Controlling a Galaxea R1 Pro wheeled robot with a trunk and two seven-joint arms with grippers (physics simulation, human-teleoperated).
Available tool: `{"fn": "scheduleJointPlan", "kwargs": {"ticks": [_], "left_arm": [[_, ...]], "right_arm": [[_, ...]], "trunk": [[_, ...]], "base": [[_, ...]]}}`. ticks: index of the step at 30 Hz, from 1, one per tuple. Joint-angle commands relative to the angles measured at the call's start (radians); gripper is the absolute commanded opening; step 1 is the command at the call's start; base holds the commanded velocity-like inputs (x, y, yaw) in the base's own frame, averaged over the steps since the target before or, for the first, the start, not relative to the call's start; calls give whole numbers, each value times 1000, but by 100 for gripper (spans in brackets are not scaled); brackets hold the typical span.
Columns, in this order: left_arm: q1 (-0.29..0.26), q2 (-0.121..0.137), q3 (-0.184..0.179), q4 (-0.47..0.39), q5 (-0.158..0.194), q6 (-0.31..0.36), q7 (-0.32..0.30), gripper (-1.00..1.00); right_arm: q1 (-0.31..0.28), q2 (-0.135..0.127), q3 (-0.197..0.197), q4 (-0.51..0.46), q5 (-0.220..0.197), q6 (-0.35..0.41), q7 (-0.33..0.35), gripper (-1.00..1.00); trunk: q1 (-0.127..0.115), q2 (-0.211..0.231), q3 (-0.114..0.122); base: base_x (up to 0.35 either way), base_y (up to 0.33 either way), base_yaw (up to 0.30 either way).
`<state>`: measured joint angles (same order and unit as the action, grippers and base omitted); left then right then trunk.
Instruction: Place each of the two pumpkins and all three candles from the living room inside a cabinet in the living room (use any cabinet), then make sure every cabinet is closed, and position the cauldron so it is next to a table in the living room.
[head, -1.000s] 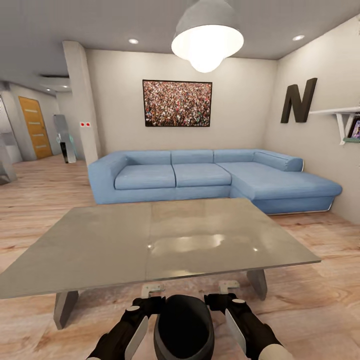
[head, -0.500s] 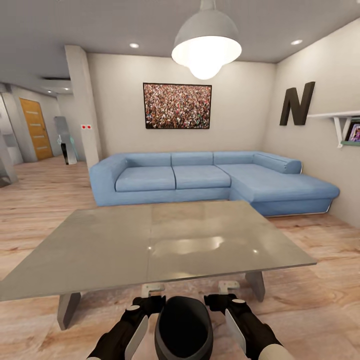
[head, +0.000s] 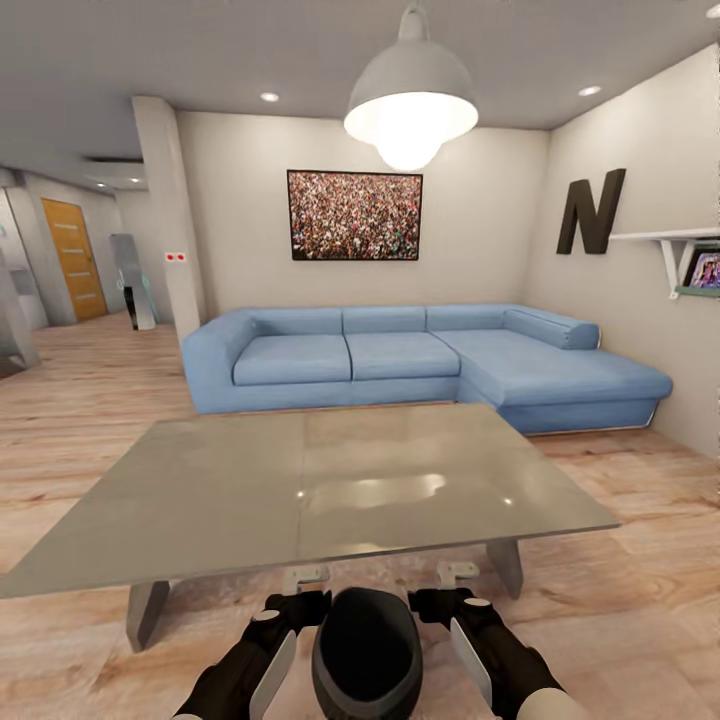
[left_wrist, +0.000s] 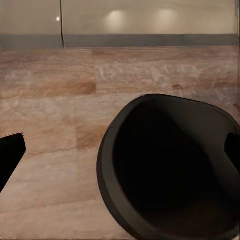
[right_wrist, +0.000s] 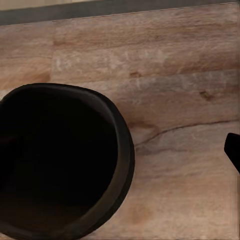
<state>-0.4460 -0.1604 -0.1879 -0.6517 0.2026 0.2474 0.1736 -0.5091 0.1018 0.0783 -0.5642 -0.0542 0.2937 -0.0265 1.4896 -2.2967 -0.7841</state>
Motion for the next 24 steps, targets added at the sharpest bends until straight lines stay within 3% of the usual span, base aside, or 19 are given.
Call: {"fn": "scheduleJointPlan", "kwargs": {"ticks": [1,9,24], "left_arm": [[0,1,-5,-2,11,4,9,100],[0,2,-4,-18,11,4,9,100],[0,2,-4,-23,12,4,7,100]], "right_arm": [[0,-1,3,-2,-6,5,-3,100],[0,-1,3,-2,-6,5,-3,100],[0,-1,3,-2,-6,4,-3,100]], "trunk": [[-5,7,1],[-35,63,16],[-35,63,-7]], "base": [[-213,0,0],[-58,0,0],[-55,44,0]]}}
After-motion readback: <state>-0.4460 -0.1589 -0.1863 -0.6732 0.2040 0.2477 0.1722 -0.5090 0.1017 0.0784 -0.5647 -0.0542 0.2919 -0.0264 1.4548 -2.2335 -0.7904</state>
